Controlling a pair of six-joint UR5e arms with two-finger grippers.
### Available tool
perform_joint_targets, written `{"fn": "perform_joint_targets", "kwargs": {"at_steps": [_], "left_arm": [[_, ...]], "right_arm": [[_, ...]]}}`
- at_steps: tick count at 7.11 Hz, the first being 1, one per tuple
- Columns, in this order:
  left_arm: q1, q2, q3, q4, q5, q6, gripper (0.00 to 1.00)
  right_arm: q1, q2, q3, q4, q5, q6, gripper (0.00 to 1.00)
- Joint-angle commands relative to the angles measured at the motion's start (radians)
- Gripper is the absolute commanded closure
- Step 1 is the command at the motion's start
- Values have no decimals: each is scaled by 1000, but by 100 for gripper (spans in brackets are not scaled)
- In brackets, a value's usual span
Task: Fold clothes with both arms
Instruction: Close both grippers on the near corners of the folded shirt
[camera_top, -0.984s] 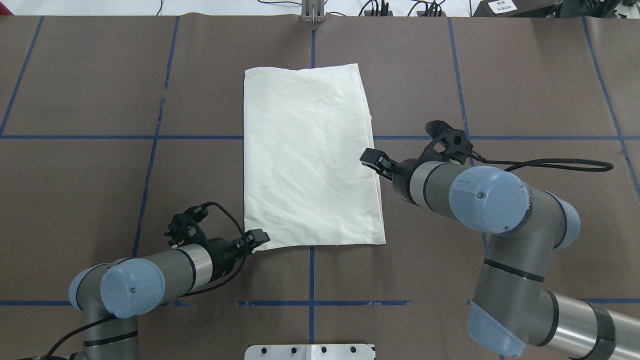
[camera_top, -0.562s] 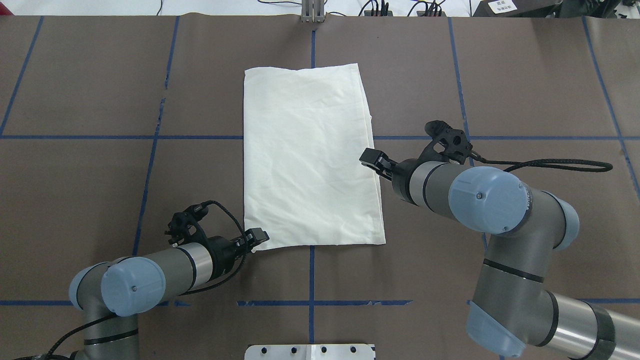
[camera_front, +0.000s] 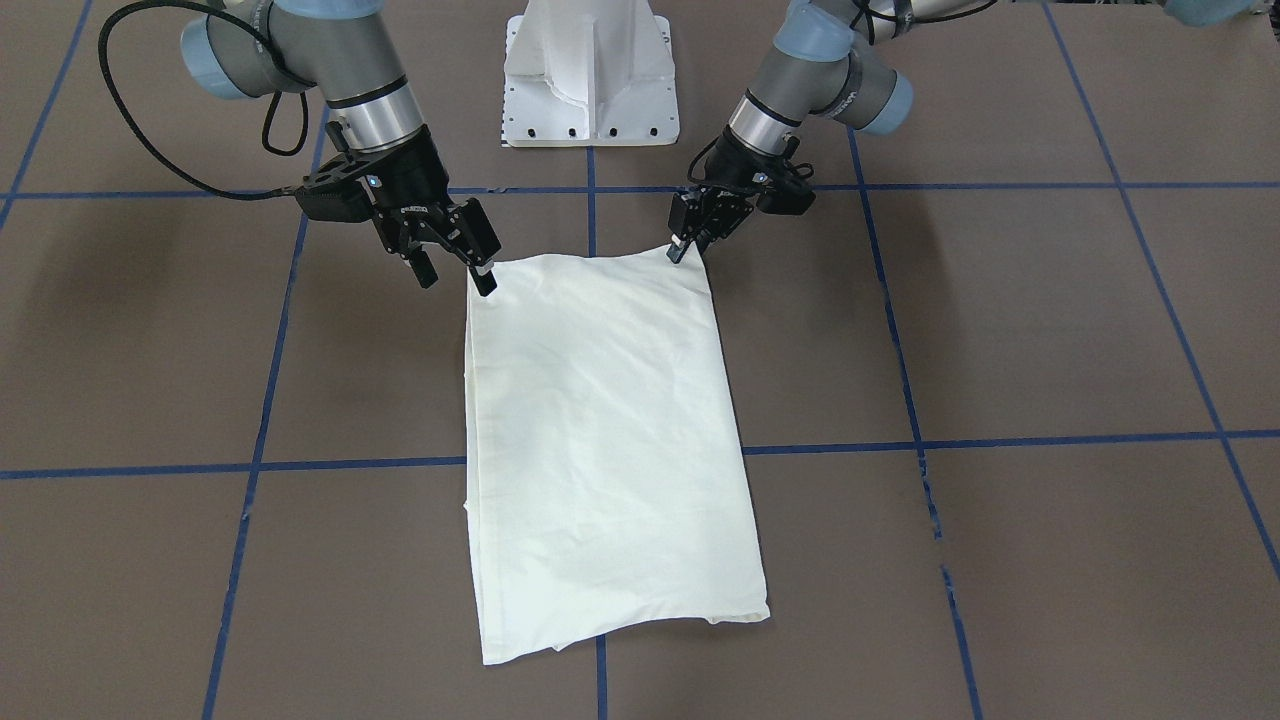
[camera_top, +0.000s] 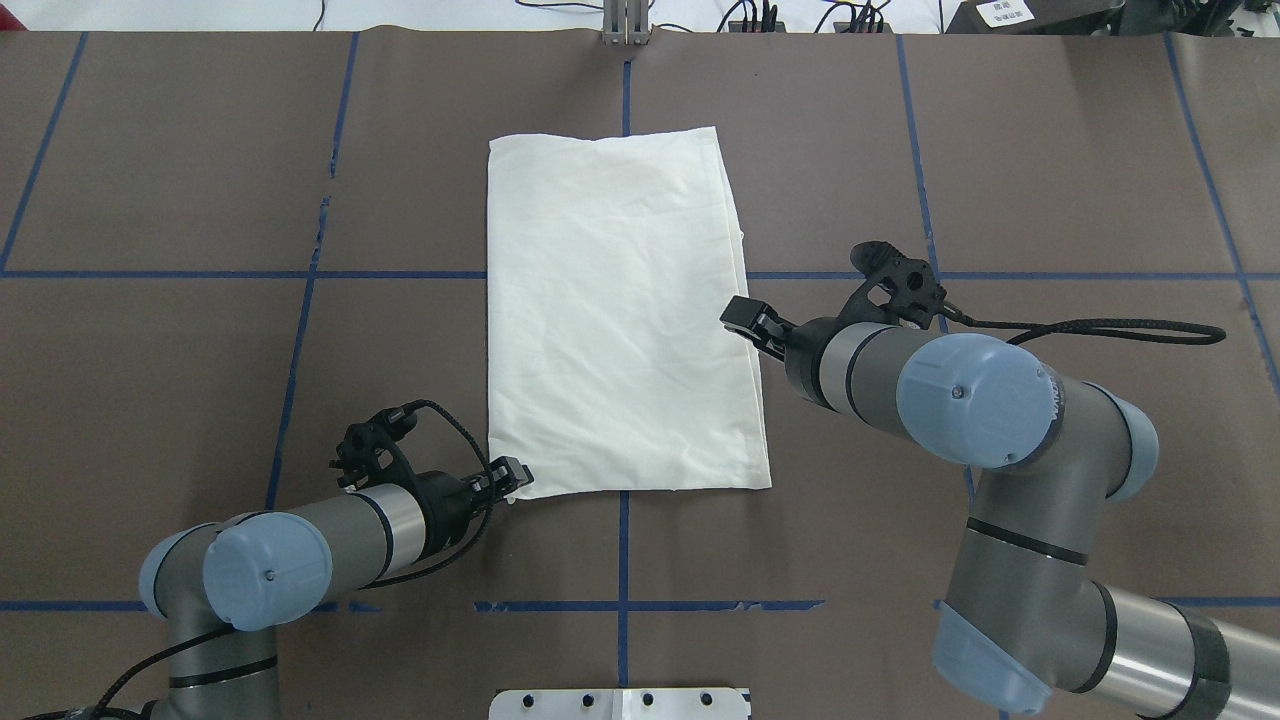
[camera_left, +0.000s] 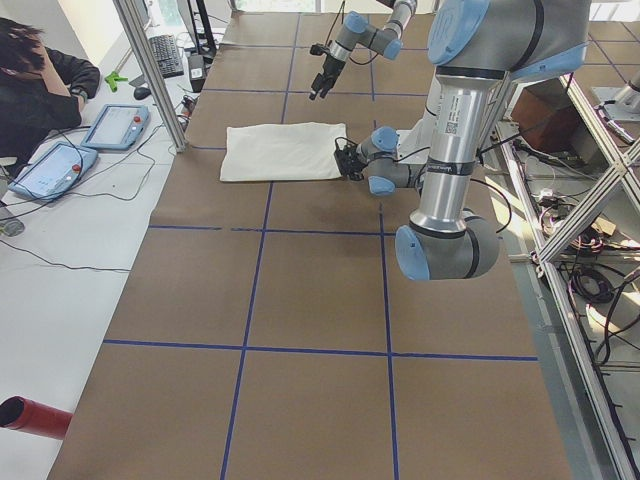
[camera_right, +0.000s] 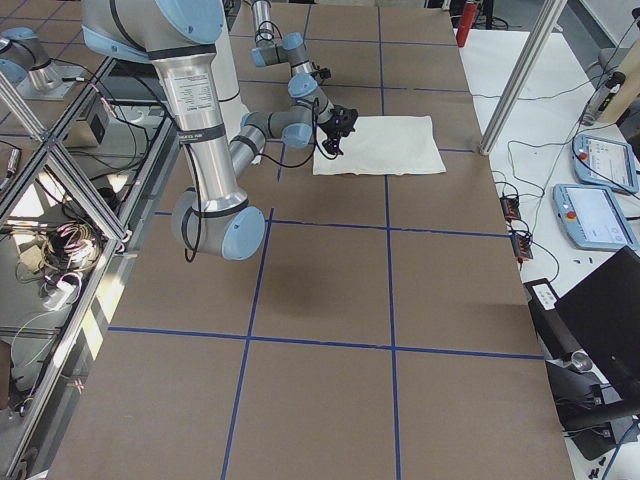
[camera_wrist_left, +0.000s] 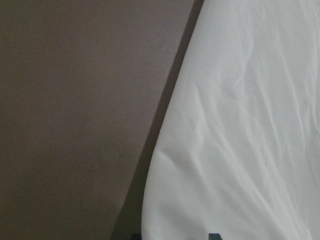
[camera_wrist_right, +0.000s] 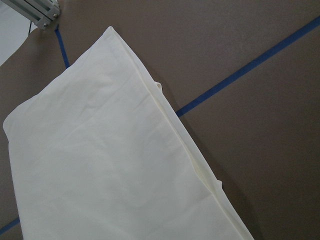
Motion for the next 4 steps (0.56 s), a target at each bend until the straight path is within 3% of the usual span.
{"fn": "perform_joint_targets", "kwargs": {"at_steps": [1,4], "left_arm": [[1,0,0,1,0,4,100],[1,-6,0,1,0,4,100]], "right_arm": [[-7,0,-23,-4,0,44,3],[-76,100,-5,-212,-4,220,9]]}}
